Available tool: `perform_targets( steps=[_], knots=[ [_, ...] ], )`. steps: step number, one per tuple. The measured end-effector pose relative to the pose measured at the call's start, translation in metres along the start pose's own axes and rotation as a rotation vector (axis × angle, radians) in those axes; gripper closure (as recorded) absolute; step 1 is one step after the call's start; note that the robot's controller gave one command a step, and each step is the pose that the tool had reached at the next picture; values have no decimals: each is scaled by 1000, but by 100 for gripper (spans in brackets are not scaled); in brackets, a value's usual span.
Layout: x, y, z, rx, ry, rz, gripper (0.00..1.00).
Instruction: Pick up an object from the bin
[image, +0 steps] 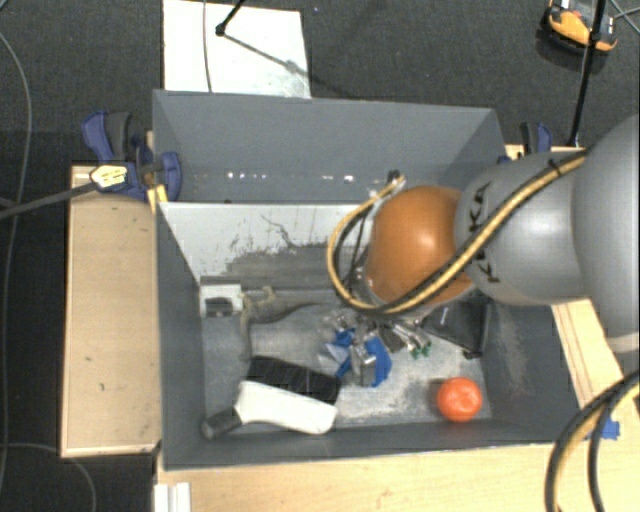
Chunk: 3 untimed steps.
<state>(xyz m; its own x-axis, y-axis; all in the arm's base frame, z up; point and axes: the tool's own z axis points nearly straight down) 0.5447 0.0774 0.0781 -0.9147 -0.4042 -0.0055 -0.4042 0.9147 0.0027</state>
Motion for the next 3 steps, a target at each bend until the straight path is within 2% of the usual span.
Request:
perform_targets(
  steps=[1,2,3],
  knots=[
    [-1,3,-42,-1,6,-4,100],
    [-21,-23,-113,0,-3,49,100],
    [-21,-23,-113,0,-3,49,100]
  ],
)
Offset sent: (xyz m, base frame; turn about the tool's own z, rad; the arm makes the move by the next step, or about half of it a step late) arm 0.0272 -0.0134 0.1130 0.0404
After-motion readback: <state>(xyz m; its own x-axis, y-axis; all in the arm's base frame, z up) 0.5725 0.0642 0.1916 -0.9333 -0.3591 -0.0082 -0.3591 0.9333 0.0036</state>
